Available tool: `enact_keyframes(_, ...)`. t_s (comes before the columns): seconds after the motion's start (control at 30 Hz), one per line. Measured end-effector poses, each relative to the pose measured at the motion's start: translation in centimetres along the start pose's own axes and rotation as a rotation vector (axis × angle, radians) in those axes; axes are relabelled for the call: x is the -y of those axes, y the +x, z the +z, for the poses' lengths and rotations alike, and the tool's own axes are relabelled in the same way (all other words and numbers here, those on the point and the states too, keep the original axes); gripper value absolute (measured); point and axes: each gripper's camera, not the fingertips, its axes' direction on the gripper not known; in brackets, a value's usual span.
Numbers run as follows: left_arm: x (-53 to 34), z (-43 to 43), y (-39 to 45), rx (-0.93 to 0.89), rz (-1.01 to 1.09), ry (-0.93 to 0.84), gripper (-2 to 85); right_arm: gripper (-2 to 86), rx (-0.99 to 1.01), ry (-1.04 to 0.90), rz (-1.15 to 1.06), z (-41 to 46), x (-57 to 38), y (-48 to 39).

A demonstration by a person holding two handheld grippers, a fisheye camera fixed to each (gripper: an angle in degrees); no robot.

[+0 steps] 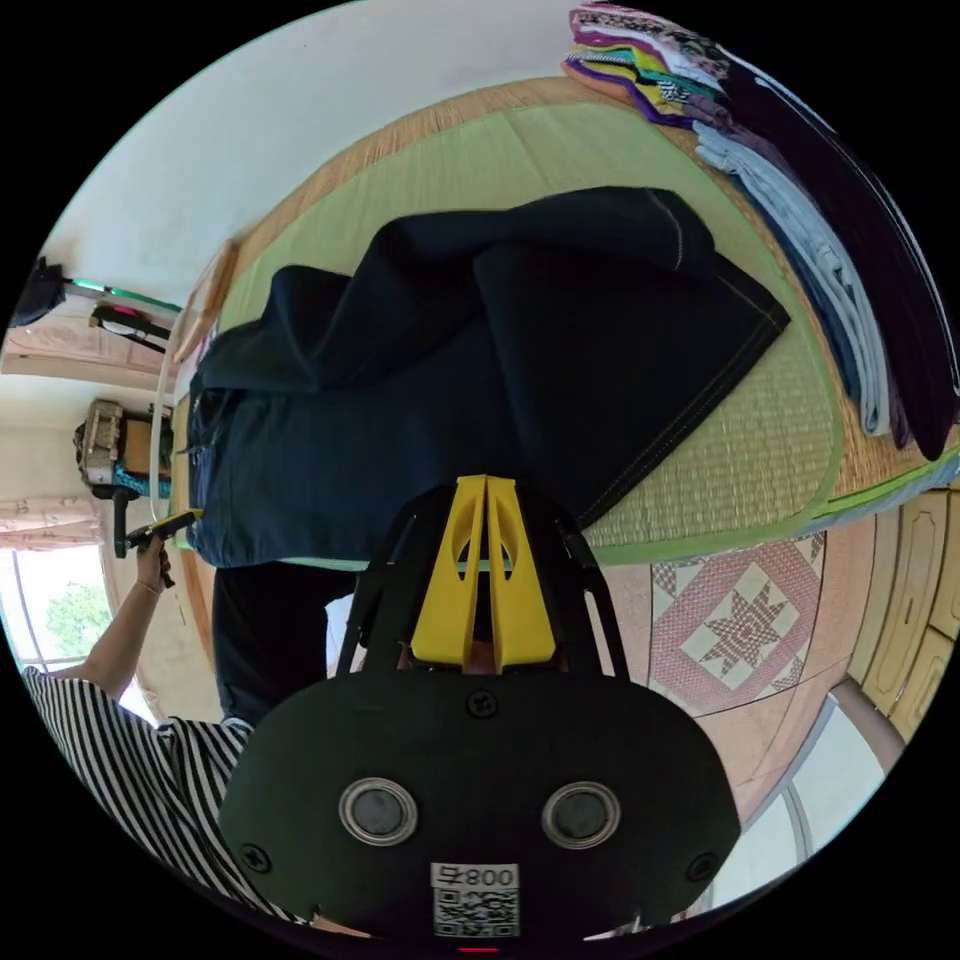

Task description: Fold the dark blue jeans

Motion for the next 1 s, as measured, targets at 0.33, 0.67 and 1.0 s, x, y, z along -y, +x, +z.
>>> enact_keyframes(0.33, 2.8, 1.4, 0.0, 0.059, -0.01, -0.077, 0.0, 0.1, -0.161, -0.003, 0.099, -1.1, 3.0, 7.6)
enact_keyframes(0.67, 6.0, -0.6, 0.6, -0.097, -0.007, 0.097, 0.0, 4.0, -0.159, 0.141, 0.125, -5.0, 0.4, 10.8)
enact_keyframes(1.0, 13.9, -0.6, 5.5, -0.406, 0.126, 0.223, 0.1, 8.6, 0.028, 0.196, 0.23, -7.4, 7.3, 18.1)
